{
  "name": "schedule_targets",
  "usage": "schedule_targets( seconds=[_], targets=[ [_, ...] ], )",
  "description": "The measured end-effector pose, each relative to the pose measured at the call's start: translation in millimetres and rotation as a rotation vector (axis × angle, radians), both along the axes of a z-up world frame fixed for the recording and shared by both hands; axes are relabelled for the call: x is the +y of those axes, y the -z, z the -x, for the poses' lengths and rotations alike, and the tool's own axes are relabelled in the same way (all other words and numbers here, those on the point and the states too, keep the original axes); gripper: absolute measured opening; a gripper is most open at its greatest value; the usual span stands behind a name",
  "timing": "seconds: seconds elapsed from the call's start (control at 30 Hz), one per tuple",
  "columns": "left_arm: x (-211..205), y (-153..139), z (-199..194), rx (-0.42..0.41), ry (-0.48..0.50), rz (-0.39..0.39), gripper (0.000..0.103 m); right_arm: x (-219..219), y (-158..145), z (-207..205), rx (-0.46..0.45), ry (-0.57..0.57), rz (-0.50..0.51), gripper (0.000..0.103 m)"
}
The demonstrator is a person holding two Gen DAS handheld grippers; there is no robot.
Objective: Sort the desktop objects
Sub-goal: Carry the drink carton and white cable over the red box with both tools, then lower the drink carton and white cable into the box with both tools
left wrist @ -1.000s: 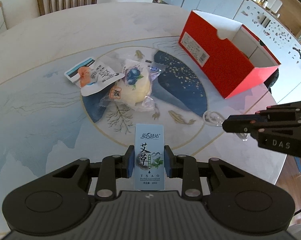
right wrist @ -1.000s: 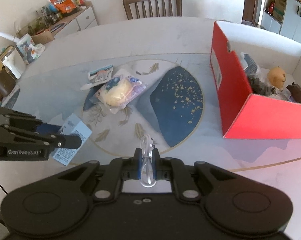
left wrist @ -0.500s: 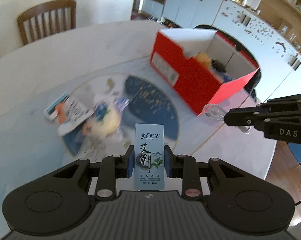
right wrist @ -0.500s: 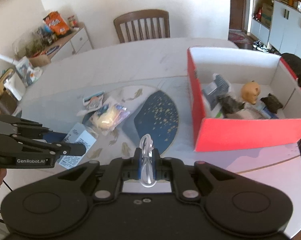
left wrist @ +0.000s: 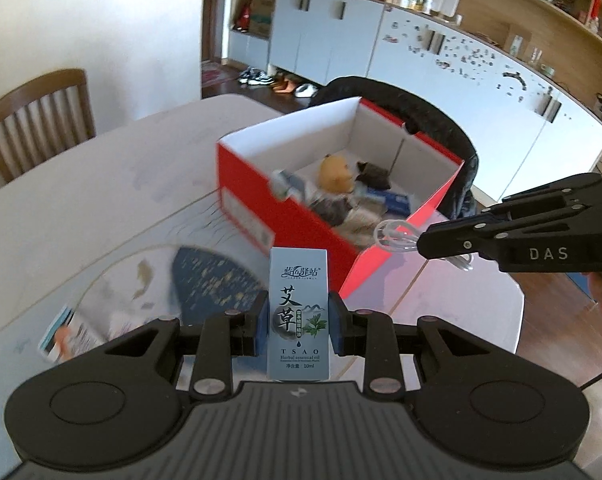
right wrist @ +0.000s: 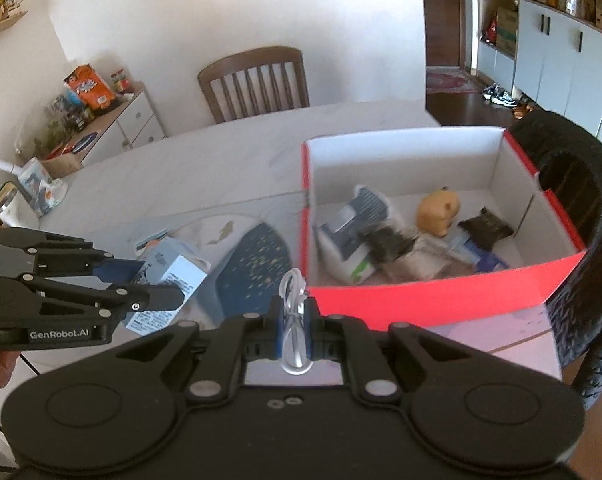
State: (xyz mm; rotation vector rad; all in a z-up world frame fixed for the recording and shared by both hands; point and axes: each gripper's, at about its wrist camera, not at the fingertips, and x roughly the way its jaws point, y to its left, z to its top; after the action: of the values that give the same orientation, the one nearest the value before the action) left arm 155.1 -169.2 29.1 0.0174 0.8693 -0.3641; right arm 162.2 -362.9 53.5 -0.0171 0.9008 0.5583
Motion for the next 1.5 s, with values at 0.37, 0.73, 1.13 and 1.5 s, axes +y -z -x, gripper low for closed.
schedule_targets(
  seconds=[0.37,0.73,1.13,1.5],
  targets=[
    [-47.8,-8.2,-46.5,0.004,0.058,-0.001,0.028,-47.8,-7.3,-44.2,-0.053,0.049,-0.016,0.008],
    [-83.4,-1.0,-101.8,0.039,0.079,-0.03,0.028,-87.6,4.6,-95.5,-0.059,0.127,0.005,0.008],
    [-114.5,23.4,-163.1,0.067,0.065,-0.093,0.028,-104.2,35.6,-132.6,-0.008,0.172,0.029,0.008],
    [-126.7,57.6,-207.5,0.124,0.033,-0.149,0.028,-94.9,64.2,-155.2,0.038,0.133,0.027,0.008]
  ],
)
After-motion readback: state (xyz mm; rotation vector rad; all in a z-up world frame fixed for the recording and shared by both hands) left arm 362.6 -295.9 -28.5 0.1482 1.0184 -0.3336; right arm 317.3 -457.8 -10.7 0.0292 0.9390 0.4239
